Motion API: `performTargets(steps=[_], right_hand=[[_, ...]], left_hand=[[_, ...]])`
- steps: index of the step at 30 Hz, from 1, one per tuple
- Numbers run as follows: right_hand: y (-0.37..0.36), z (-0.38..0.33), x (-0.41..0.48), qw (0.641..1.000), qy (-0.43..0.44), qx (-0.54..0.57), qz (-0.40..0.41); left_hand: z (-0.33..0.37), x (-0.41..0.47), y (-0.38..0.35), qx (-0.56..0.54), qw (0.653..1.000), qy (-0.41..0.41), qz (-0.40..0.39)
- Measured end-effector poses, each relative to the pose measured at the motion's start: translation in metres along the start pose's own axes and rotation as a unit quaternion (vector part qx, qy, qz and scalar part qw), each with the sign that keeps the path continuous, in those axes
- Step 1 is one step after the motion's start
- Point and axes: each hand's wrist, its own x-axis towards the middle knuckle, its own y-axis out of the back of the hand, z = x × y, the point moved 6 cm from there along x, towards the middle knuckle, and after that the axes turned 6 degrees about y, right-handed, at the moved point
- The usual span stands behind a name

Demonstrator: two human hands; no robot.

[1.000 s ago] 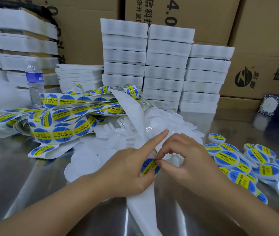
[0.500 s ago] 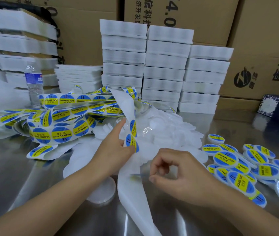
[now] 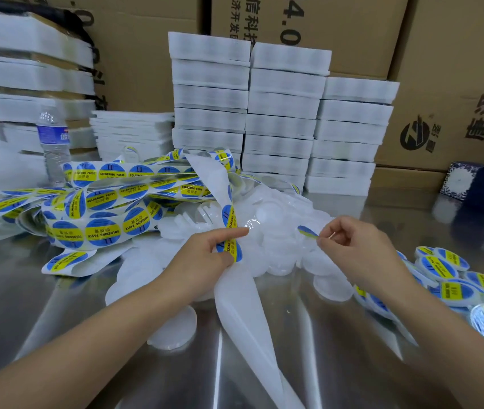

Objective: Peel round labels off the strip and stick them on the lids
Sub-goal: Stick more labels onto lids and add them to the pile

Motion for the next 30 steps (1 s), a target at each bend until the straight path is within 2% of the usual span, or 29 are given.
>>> performTargets(steps=[4,9,13,15,19,24,27,30], right_hand=[[-0.012,0.007,-0.001,0.994,0.002,-0.094,-0.052],[-0.014,0.011,-0.001,0.995,0.014,-0.097,-0.036],[-0.02,0.014,0.001,0.996,0.044,-0.07,-0.021],[-0.027,0.017,0.0,0.995,0.066,-0.074,-0.03],[-0.038,0.031,0.003,0.995,0.057,-0.066,-0.05],[-0.044,0.037,0.01,0.995,0.066,-0.066,-0.036],[-0.047,0.038,0.012,0.994,0.077,-0.066,-0.051],[-0.047,0.038,0.013,0.992,0.083,-0.077,-0.062]], left_hand=[[-0.001,-0.001,-0.003,0.003,1.0,0.023,-0.012],[0.001,-0.005,-0.004,0.011,0.999,0.035,-0.025],[0.003,-0.013,-0.007,-0.092,0.992,0.073,-0.051],[0.006,-0.015,-0.005,-0.104,0.99,0.081,-0.041],[0.016,-0.023,-0.005,-0.11,0.992,0.048,-0.034],[0.029,-0.044,-0.024,-0.144,0.978,-0.038,-0.148],[0.032,-0.052,-0.032,-0.119,0.964,-0.071,-0.229],[0.028,-0.052,-0.036,-0.052,0.969,-0.072,-0.231]])
